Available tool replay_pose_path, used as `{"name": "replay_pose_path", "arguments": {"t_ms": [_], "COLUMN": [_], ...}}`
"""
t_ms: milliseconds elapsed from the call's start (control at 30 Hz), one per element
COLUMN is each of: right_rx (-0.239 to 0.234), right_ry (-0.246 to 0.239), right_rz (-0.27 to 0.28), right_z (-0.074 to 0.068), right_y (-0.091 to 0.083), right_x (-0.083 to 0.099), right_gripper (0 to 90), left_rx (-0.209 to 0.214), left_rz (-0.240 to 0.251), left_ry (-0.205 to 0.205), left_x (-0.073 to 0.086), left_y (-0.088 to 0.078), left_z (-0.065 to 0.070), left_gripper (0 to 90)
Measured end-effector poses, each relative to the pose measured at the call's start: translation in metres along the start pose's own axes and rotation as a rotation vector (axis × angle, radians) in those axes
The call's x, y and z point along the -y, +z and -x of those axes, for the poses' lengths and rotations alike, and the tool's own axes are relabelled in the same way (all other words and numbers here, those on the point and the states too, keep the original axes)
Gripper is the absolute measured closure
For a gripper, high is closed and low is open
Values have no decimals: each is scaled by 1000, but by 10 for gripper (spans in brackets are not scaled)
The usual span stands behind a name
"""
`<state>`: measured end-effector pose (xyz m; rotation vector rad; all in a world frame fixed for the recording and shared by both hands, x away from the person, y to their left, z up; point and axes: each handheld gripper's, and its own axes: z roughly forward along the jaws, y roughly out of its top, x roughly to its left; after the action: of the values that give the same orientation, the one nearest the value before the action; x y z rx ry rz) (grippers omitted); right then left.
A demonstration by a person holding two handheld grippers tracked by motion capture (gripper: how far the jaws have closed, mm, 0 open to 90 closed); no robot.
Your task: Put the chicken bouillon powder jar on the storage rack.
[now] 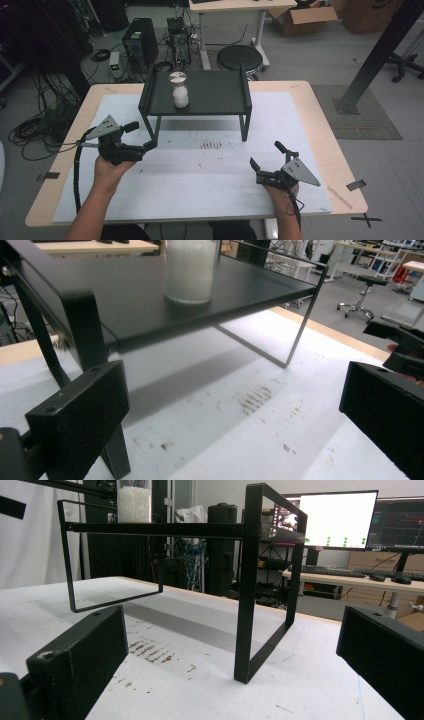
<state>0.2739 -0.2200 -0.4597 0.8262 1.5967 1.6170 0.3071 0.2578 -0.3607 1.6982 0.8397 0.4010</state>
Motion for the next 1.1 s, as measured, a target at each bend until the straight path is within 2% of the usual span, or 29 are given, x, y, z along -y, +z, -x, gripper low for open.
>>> {"name": "replay_pose_path", "arguments": {"t_ms": [233, 367, 567, 967, 1100], "right_rx": [-2, -2, -2, -2, -2], "right_ry": [0, 0, 1, 0, 2], "right_rz": [-2, -2, -4, -3, -5], "right_z": [0, 0, 0, 0, 0], "right_y": [0, 0, 0, 0, 0], "right_x": [0, 0, 0, 0, 0], "right_gripper": [0, 0, 0, 0, 0], "left_rx": [-8, -5, 6, 17, 15], "left_rz": [3, 6, 42, 78, 96], "left_ry": [8, 12, 16, 23, 15], "left_x": [25, 34, 53, 73, 81], "left_y": [-2, -1, 2, 9, 10], "left_z": [-2, -1, 0, -1, -2], "left_gripper": [2, 2, 2, 2, 2]}}
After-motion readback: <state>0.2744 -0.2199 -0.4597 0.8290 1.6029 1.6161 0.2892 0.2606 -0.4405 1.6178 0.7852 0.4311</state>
